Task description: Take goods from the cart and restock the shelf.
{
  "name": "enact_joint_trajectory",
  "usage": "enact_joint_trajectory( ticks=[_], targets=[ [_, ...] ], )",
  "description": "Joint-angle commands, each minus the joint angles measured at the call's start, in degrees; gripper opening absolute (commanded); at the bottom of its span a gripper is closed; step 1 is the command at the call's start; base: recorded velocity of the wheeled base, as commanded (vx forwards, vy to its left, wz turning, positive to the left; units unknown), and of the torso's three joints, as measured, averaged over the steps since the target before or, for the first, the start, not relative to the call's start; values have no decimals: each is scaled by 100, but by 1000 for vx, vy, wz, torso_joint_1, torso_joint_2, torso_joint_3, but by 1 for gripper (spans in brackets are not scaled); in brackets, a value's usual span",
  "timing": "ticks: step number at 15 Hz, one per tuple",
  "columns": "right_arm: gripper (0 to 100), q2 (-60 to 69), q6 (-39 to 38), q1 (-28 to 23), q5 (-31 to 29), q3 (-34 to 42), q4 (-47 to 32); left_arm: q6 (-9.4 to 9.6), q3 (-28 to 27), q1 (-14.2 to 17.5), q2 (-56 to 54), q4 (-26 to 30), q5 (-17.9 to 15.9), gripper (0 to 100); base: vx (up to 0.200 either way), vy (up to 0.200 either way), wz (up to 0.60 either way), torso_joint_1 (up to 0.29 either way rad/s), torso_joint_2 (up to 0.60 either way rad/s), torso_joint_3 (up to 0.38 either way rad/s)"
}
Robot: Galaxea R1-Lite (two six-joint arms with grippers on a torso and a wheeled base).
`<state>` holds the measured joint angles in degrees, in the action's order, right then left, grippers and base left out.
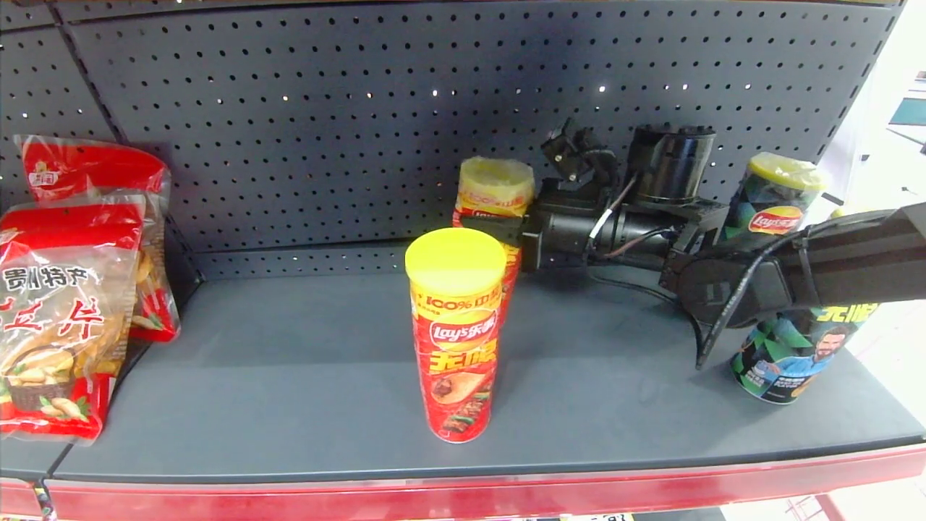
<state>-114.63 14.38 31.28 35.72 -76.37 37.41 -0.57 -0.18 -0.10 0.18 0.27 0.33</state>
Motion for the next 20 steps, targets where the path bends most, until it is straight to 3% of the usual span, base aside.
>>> enact_joint_trajectory(
  ticks=[1,5,20],
  targets=[
    [0,-60,12,27,84,-62,12,-4,1,1,8,0,2,100,0,0,0,0,0,0],
    [0,-86,12,317,164,-53,3,-4,1,1,8,0,2,100,0,0,0,0,0,0],
    [0,-279,-6,537,120,-115,3,-4,1,1,8,0,2,100,0,0,0,0,0,0]
  ],
)
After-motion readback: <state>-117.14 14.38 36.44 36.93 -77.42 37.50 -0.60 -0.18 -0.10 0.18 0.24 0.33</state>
